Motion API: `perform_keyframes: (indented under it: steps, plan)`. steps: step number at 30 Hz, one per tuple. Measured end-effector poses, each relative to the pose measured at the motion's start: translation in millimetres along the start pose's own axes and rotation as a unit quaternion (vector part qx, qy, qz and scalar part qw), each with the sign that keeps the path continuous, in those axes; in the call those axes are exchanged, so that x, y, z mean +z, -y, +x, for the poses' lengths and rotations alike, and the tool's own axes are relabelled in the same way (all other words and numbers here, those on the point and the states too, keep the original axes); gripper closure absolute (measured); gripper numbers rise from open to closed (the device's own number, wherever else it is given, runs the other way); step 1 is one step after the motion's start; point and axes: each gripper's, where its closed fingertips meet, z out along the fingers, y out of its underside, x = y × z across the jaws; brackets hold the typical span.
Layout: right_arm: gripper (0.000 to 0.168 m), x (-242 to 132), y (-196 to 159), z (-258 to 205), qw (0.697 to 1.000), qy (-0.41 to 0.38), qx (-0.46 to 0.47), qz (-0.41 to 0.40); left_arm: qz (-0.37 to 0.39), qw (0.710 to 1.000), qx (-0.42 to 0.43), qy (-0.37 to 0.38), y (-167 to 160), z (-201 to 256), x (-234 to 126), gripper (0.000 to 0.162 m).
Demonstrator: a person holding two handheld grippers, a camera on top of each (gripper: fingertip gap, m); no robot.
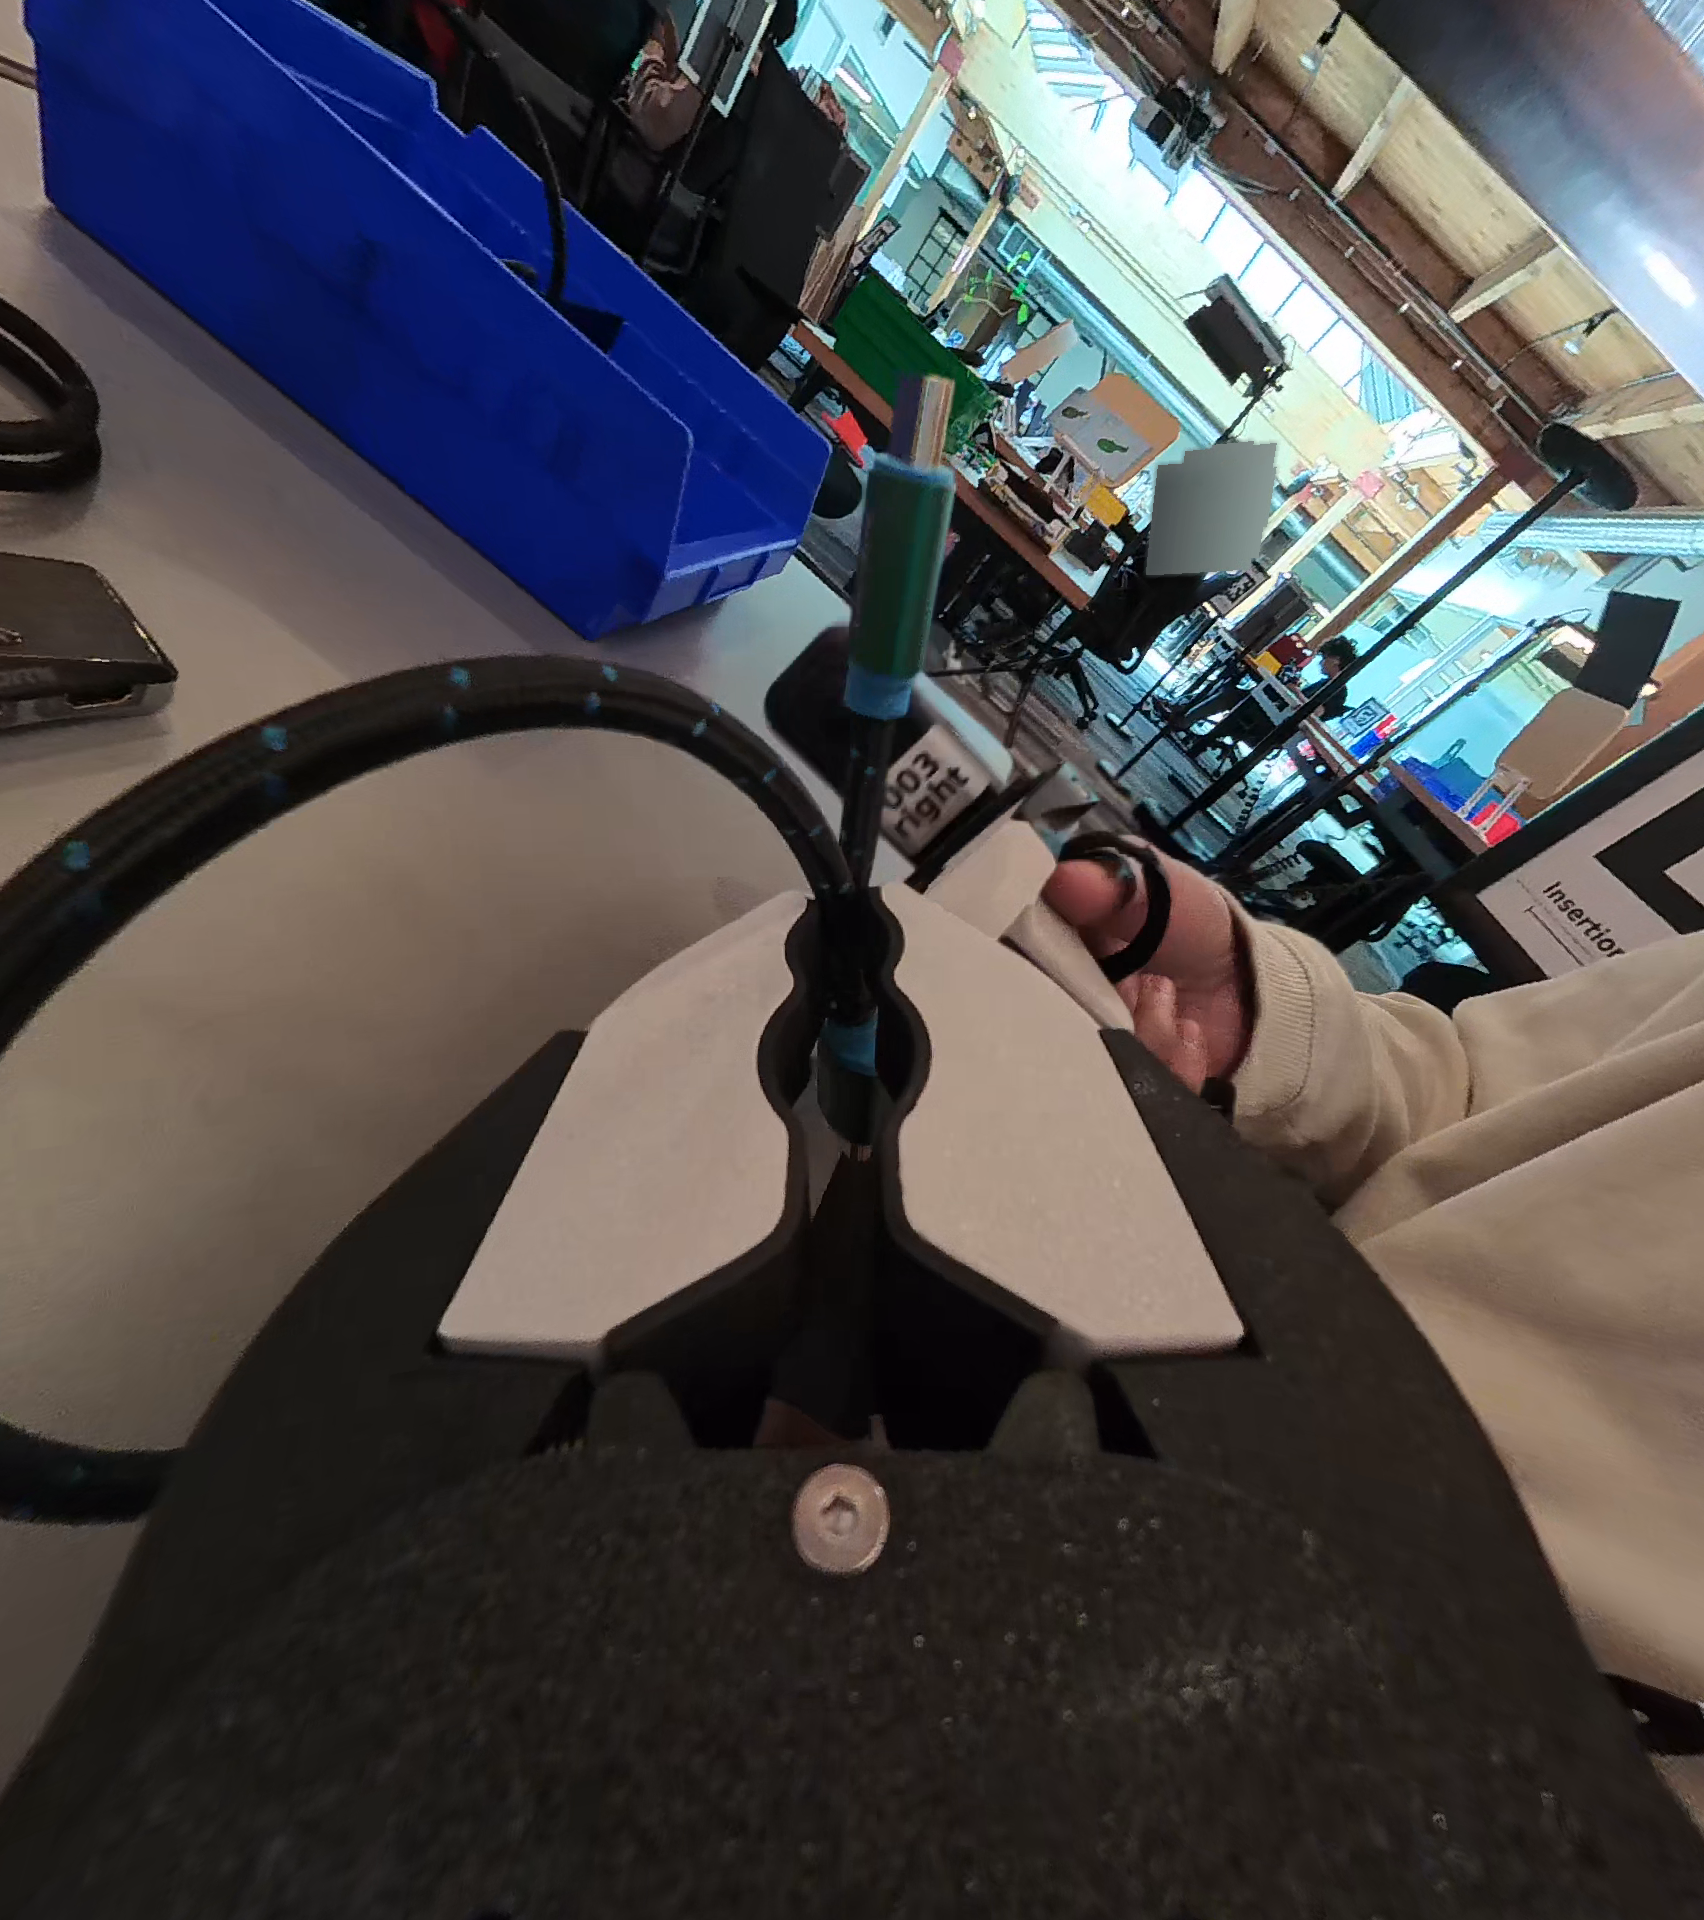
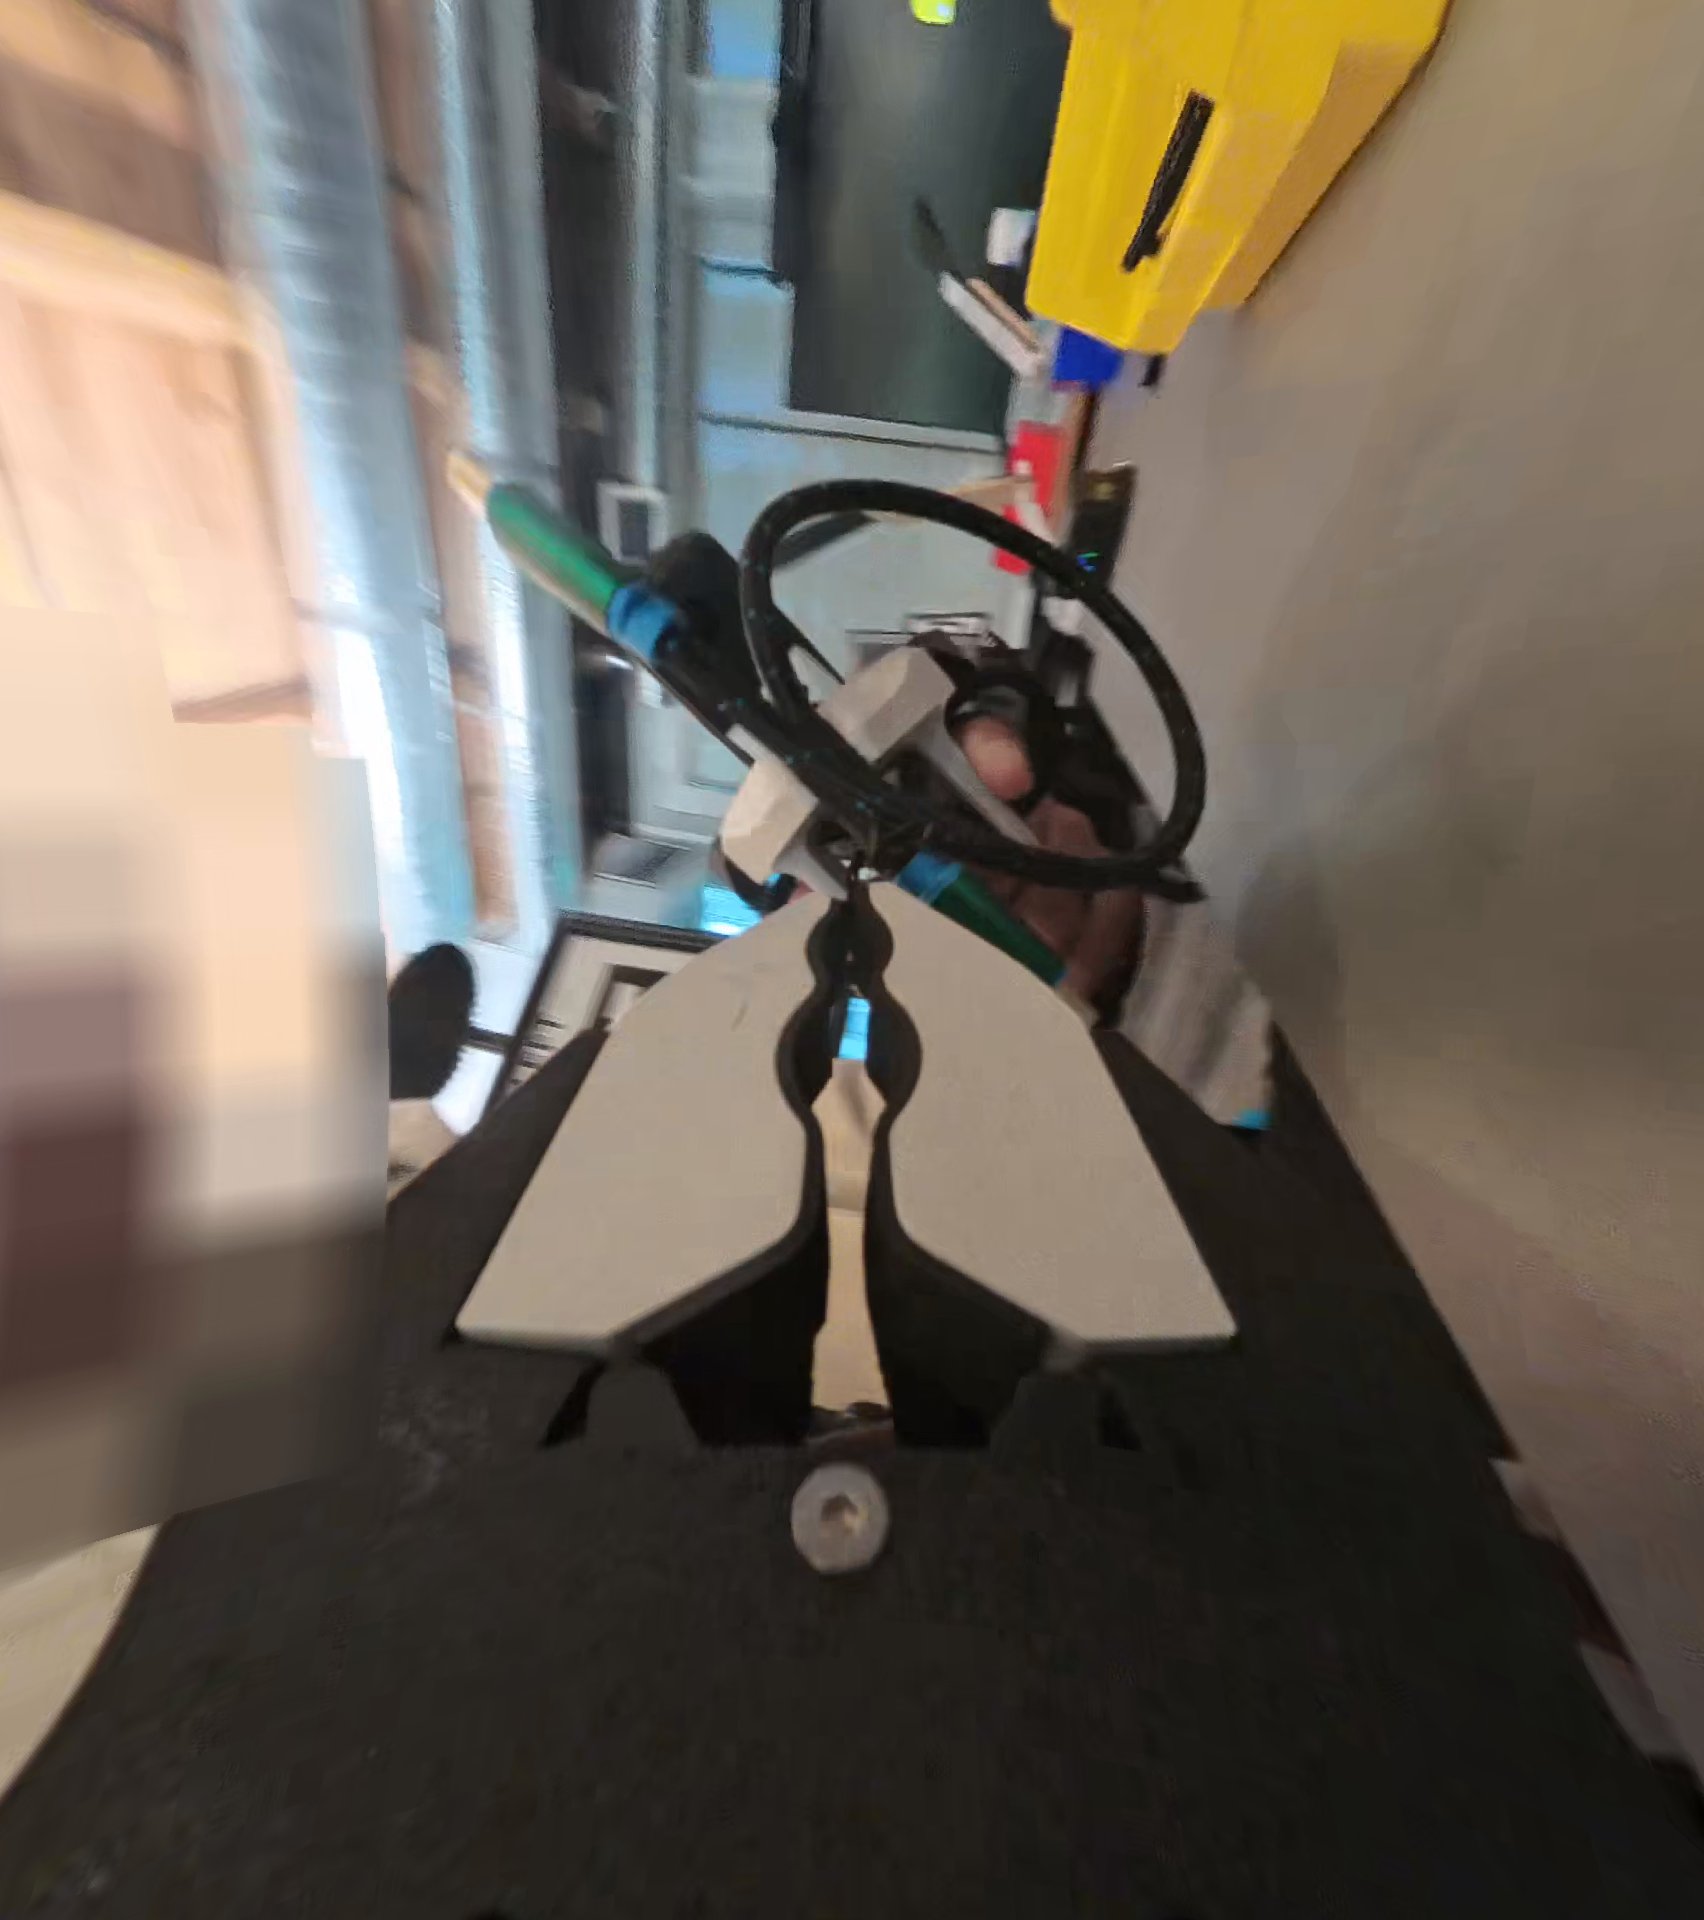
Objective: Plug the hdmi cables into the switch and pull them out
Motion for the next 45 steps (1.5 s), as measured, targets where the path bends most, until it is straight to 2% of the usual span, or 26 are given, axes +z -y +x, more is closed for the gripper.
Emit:
perform_keyframes:
  steps: [2, 4, 7, 10, 12, 15, 17, 19, 20, 24, 30, 34, 36, 39, 40, 42, 45]
  plan:
    - [0.167, -0.2, -1.4, 3.6, 0.999, 0.026, 0.043, 0.008, -0.005, 1.0, 0.004, 0.004, -1.9, -0.9, 0.6, 0.155]
    - [0.167, 0.5, -0.4, 2.6, 0.999, 0.032, 0.04, 0.012, -0.001, 1.0, -0.002, 0.003, -0.5, -1.0, -0.2, 0.155]
    - [0.167, 1.4, 0.2, 5.0, 0.996, -0.025, -0.085, -0.008, 0.003, 1.0, -0.014, 0.001, 0.9, -2.1, -1.6, 0.156]
    - [0.149, 0.8, 0.0, 6.9, 0.967, -0.094, -0.233, -0.042, 0.003, 1.0, -0.03, 0.0, 0.7, -5.0, -3.0, 0.155]
    - [0.151, -0.9, 2.1, 9.7, 0.931, -0.143, -0.331, -0.06, 0.003, 0.999, -0.048, -0.002, 0.0, -7.4, -4.0, 0.155]
    - [0.149, -7.2, 12.7, 22.2, 0.844, -0.239, -0.475, -0.074, -0.008, 0.996, -0.092, -0.01, -5.5, -12.7, -3.9, 0.155]
    - [0.147, -6.2, 10.7, 24.9, 0.803, -0.26, -0.528, -0.096, -0.007, 0.992, -0.128, -0.022, -6.7, -15.0, -4.7, 0.156]
    - [0.152, -6.2, 12.7, 26.6, 0.764, -0.285, -0.571, -0.099, -0.005, 0.989, -0.143, -0.027, -6.6, -17.2, -5.6, 0.156]
    - [0.154, -5.8, 13.6, 26.7, 0.754, -0.29, -0.581, -0.097, -0.005, 0.989, -0.144, -0.027, -6.5, -17.7, -5.8, 0.156]
    - [0.161, -1.1, 7.4, 23.0, 0.789, -0.256, -0.549, -0.103, -0.008, 0.989, -0.142, -0.031, -7.2, -16.0, -5.5, 0.155]
    - [0.167, -1.7, 10.4, 19.0, 0.798, -0.25, -0.54, -0.093, -0.009, 0.99, -0.14, -0.033, -6.9, -15.0, -4.9, 0.156]
    - [0.168, 0.0, 6.9, 15.3, 0.831, -0.22, -0.502, -0.092, -0.009, 0.99, -0.131, -0.043, -5.6, -10.8, -5.5, 0.156]
    - [0.168, 1.5, 4.1, 10.4, 0.868, -0.185, -0.453, -0.088, -0.003, 0.992, -0.115, -0.056, -2.2, -4.8, -6.9, 0.155]
    - [0.168, 2.6, 5.1, -3.5, 0.945, -0.086, -0.31, -0.057, 0.012, 0.992, -0.093, -0.085, 6.4, 7.1, -11.2, 0.156]
    - [0.168, 2.1, 7.1, -6.9, 0.963, -0.054, -0.261, -0.044, 0.013, 0.992, -0.087, -0.089, 6.9, 9.2, -11.3, 0.156]
    - [0.168, 1.6, 8.5, -9.2, 0.982, -0.005, -0.187, -0.031, 0.015, 0.991, -0.085, -0.101, 7.9, 13.7, -11.6, 0.156]
    - [0.168, 2.8, 6.7, -6.9, 0.992, 0.033, -0.119, -0.022, 0.018, 0.992, -0.081, -0.097, 8.8, 12.7, -11.9, 0.156]
